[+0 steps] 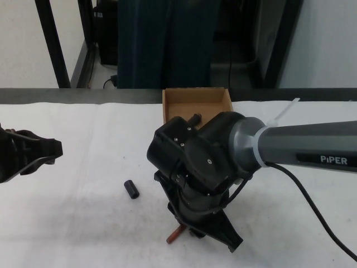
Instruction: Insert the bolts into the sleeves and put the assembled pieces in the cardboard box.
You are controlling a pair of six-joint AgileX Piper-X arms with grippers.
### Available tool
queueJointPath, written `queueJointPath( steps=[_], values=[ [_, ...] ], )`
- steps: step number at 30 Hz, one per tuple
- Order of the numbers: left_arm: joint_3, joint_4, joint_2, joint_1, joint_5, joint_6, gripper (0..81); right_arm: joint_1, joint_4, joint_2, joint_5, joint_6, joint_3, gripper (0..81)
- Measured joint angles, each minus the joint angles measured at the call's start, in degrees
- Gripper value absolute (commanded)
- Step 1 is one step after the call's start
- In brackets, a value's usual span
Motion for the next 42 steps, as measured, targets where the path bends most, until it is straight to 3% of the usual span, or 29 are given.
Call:
queueJointPath(
  steps=[3,5,9,17,24,28,31,36,39,42],
  values=[
    [0.0,0.0,0.0,0.0,0.0,0.0,0.8,0.0,0.0,0.0,0.0,0.0,0.0,29.9],
    [0.0,0.0,0.0,0.0,0.0,0.0,0.8,0.0,0.0,0.0,0.0,0.0,0.0,25.4],
    [0.0,0.0,0.0,0.0,0.0,0.0,0.8,0.0,0.0,0.0,-0.5,0.3,0.8,0.0],
    [0.0,0.0,0.0,0.0,0.0,0.0,0.8,0.0,-1.7,-0.9,-1.2,1.3,2.6,0.3],
    [0.0,0.0,0.0,0.0,0.0,0.0,0.8,0.1,-3.9,-3.3,-6.4,-0.9,4.1,0.3],
    [0.0,-0.4,0.0,-0.4,0.0,0.4,0.8,1.3,-9.5,-8.2,-6.4,-10.9,4.7,0.3],
    [0.7,-5.9,-0.2,-2.5,0.0,1.7,0.8,1.5,-15.2,-12.5,-0.5,-24.0,4.7,0.3],
    [5.9,-25.4,-3.1,-9.1,-0.7,0.0,0.8,1.5,-20.3,-16.6,10.6,-43.3,4.7,0.3],
    [11.4,-35.3,-5.5,-14.3,-2.6,-0.9,0.8,1.5,-21.1,-17.4,13.8,-46.8,4.7,0.3],
    [16.3,-44.2,-7.4,-18.1,-4.3,-1.7,0.8,1.5,-24.1,-20.0,19.2,-55.4,4.7,0.3]
  ],
)
